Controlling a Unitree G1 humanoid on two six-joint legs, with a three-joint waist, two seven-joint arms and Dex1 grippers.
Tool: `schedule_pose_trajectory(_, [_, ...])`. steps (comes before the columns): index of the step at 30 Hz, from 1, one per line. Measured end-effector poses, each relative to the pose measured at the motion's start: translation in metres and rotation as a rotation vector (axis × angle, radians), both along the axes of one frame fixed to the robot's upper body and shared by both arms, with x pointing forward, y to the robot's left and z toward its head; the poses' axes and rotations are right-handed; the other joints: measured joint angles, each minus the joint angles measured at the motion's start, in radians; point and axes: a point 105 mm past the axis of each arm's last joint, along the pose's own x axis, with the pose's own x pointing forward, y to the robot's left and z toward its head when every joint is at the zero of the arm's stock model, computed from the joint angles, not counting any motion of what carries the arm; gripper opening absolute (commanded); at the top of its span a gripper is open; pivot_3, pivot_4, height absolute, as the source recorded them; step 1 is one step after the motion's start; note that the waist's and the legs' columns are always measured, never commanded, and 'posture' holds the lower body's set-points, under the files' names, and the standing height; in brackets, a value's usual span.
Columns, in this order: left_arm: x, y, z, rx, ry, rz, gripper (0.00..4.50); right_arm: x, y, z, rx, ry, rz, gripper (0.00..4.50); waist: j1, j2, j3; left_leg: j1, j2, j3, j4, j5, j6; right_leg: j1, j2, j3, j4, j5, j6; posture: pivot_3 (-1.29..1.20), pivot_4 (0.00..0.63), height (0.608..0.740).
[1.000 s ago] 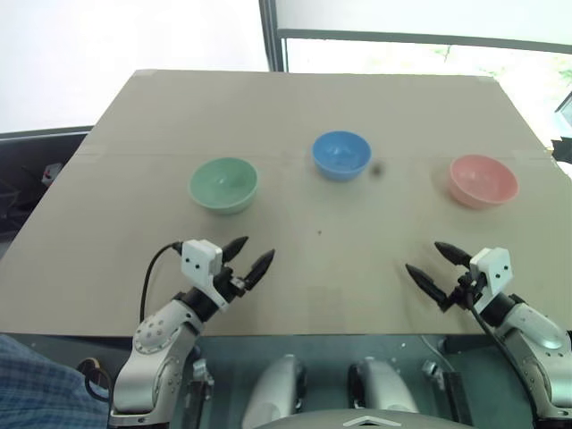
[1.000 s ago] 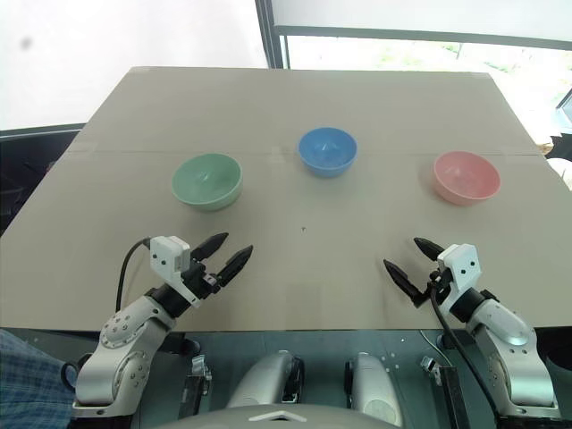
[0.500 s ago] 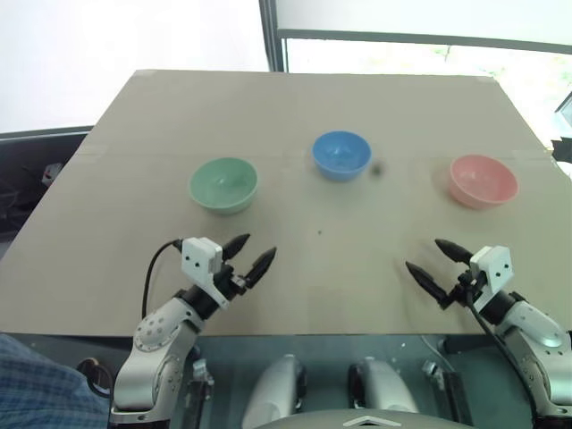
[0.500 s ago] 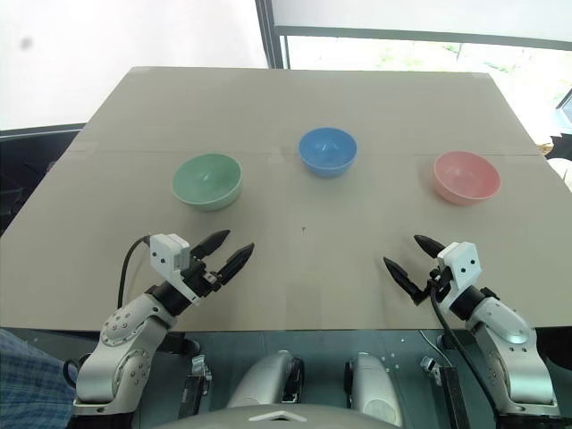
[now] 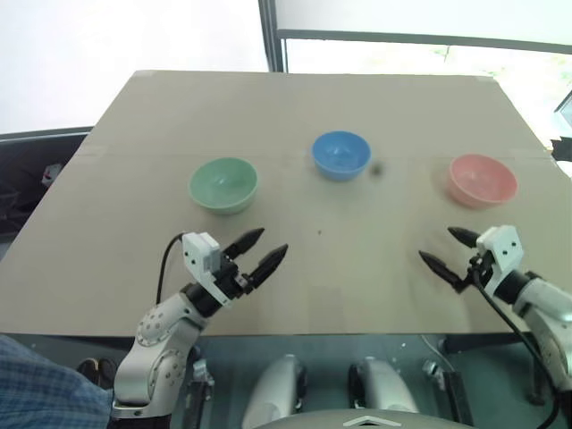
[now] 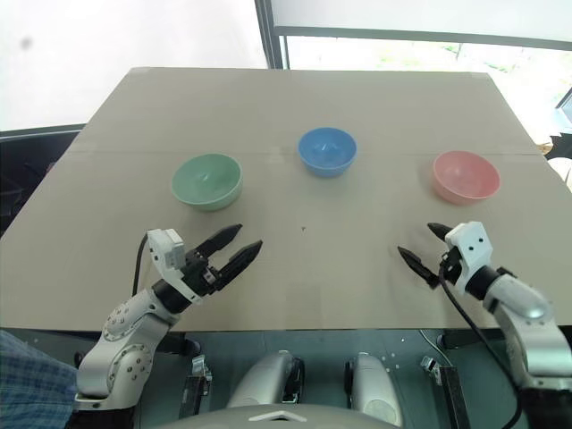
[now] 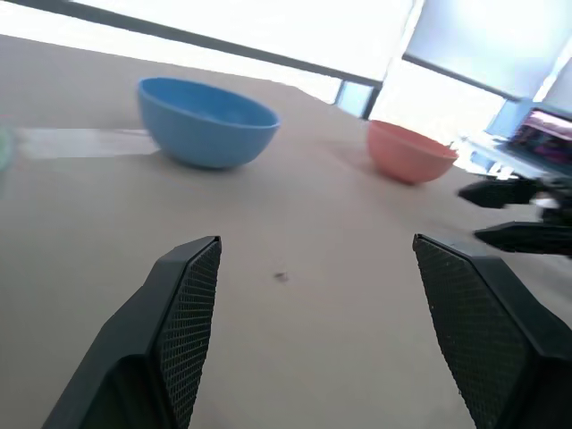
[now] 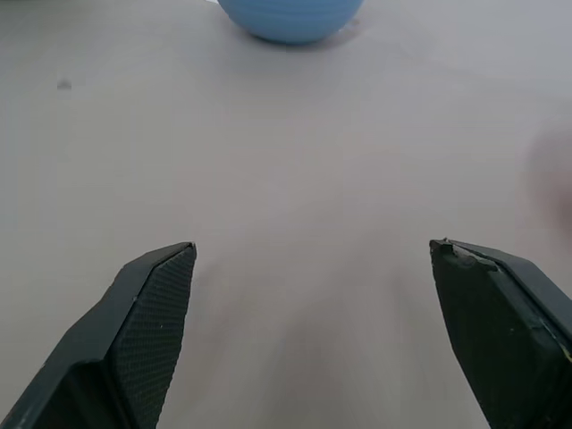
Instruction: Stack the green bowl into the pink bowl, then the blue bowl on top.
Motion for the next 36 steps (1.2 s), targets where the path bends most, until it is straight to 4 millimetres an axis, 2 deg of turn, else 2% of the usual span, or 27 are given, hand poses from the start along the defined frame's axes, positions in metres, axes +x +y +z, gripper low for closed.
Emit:
schedule_pose_trajectory(3, [-0.007,-0.011,0.009,-0.011,-0.039,-0.099,3.65,0.016,0.000,0.019,-0.085,-0.028,0.020,4.39,0.001,0.000,-0.001,0.000,0.001,0.000,0.000,0.000,0.000,0.001,0.001,0.000,0.000,0.000,0.000,0.00,0.150,0.740])
schedule_pose_trajectory(5, [-0.009,-0.013,0.011,0.008,-0.052,-0.140,3.65,0.024,-0.003,0.018,-0.182,-0.012,0.025,4.39,0.001,0.000,0.000,-0.001,0.000,0.000,0.000,0.001,-0.001,0.001,0.001,0.000,0.000,0.000,0.000,0.00,0.150,0.740])
schedule_pose_trajectory(7, [-0.011,-0.013,0.012,0.034,-0.063,-0.169,3.65,0.034,-0.012,0.021,-0.251,-0.004,0.004,4.39,0.001,0.001,0.000,-0.001,0.000,0.000,0.001,0.001,-0.002,0.001,0.001,0.000,0.000,0.000,0.000,0.00,0.150,0.740])
schedule_pose_trajectory(11, [-0.012,-0.015,0.017,0.061,-0.092,-0.208,3.65,0.059,-0.028,0.043,-0.287,-0.037,-0.054,4.39,0.000,0.001,0.000,0.000,0.000,0.000,0.001,0.001,-0.002,0.002,0.001,0.000,-0.001,0.000,0.000,0.00,0.150,0.740])
schedule_pose_trajectory(14, [-0.013,-0.018,0.018,0.084,-0.111,-0.234,3.65,0.075,-0.042,0.052,-0.329,-0.039,-0.100,4.39,-0.001,0.001,0.000,0.000,0.000,0.000,0.001,0.002,-0.003,0.002,0.001,0.000,0.000,0.000,0.000,0.00,0.150,0.740])
schedule_pose_trajectory(18, [-0.011,-0.022,0.019,0.113,-0.135,-0.243,3.65,0.088,-0.050,0.042,-0.329,0.050,-0.132,4.39,0.000,0.001,0.000,-0.001,0.000,0.001,0.001,0.002,-0.003,0.002,0.001,0.000,-0.001,0.000,0.000,0.00,0.150,0.740])
schedule_pose_trajectory(22, [-0.010,-0.023,0.022,0.120,-0.160,-0.245,3.65,0.090,-0.058,0.015,-0.319,0.220,-0.137,4.39,-0.001,0.001,0.000,-0.001,0.000,0.001,0.001,0.002,-0.002,0.002,0.001,0.000,-0.001,0.000,0.000,0.00,0.150,0.740])
schedule_pose_trajectory(25, [-0.009,-0.023,0.023,0.121,-0.164,-0.247,3.65,0.092,-0.059,0.010,-0.311,0.267,-0.127,3.64,-0.002,0.001,0.000,0.000,0.000,0.001,0.001,0.002,-0.002,0.002,0.001,0.000,-0.001,0.000,0.000,0.00,0.150,0.740])
schedule_pose_trajectory(28, [-0.008,-0.023,0.024,0.122,-0.170,-0.246,3.65,0.093,-0.058,0.007,-0.326,0.284,-0.103,2.25,-0.003,0.001,0.000,0.000,0.000,0.001,0.001,0.002,-0.002,0.001,0.001,0.000,-0.001,0.000,0.000,0.00,0.150,0.740])
schedule_pose_trajectory(29, [-0.008,-0.023,0.024,0.121,-0.169,-0.244,3.65,0.093,-0.056,0.006,-0.328,0.286,-0.094,1.60,-0.003,0.001,0.000,0.000,0.000,0.001,0.001,0.002,-0.002,0.002,0.001,0.000,-0.001,0.000,0.000,0.00,0.150,0.740])
schedule_pose_trajectory(30, [-0.008,-0.023,0.024,0.121,-0.168,-0.242,3.65,0.093,-0.055,0.006,-0.329,0.288,-0.087,1.43,-0.003,0.001,0.000,0.000,0.000,0.001,0.001,0.002,-0.002,0.002,0.001,0.000,-0.001,0.000,0.000,0.00,0.150,0.740])
schedule_pose_trajectory(31, [-0.008,-0.022,0.023,0.121,-0.166,-0.238,3.65,0.094,-0.054,0.005,-0.334,0.288,-0.081,0.97,-0.003,0.001,0.000,0.000,0.000,0.001,0.001,0.002,-0.002,0.002,0.001,0.000,-0.001,0.000,0.000,0.00,0.150,0.740])
schedule_pose_trajectory(32, [-0.009,-0.022,0.022,0.120,-0.160,-0.234,3.65,0.094,-0.054,0.005,-0.335,0.288,-0.081,0.81,-0.003,0.002,0.000,0.000,0.000,0.001,0.001,0.002,-0.002,0.002,0.001,0.000,0.000,0.000,0.000,0.00,0.150,0.740])
schedule_pose_trajectory(34, [-0.010,-0.020,0.018,0.119,-0.144,-0.230,3.65,0.098,-0.052,0.012,-0.344,0.255,-0.078,0.07,-0.006,0.002,0.000,0.000,0.000,0.001,0.001,0.002,-0.003,0.002,0.001,0.000,0.000,0.000,0.000,0.00,0.150,0.740])
schedule_pose_trajectory(36, [-0.011,-0.020,0.018,0.120,-0.144,-0.230,3.65,0.100,-0.053,0.014,-0.360,0.245,-0.080,0.07,-0.007,0.001,-0.001,0.000,0.000,0.000,0.001,0.002,-0.003,0.002,0.001,0.000,0.000,0.001,0.000,0.00,0.150,0.740])
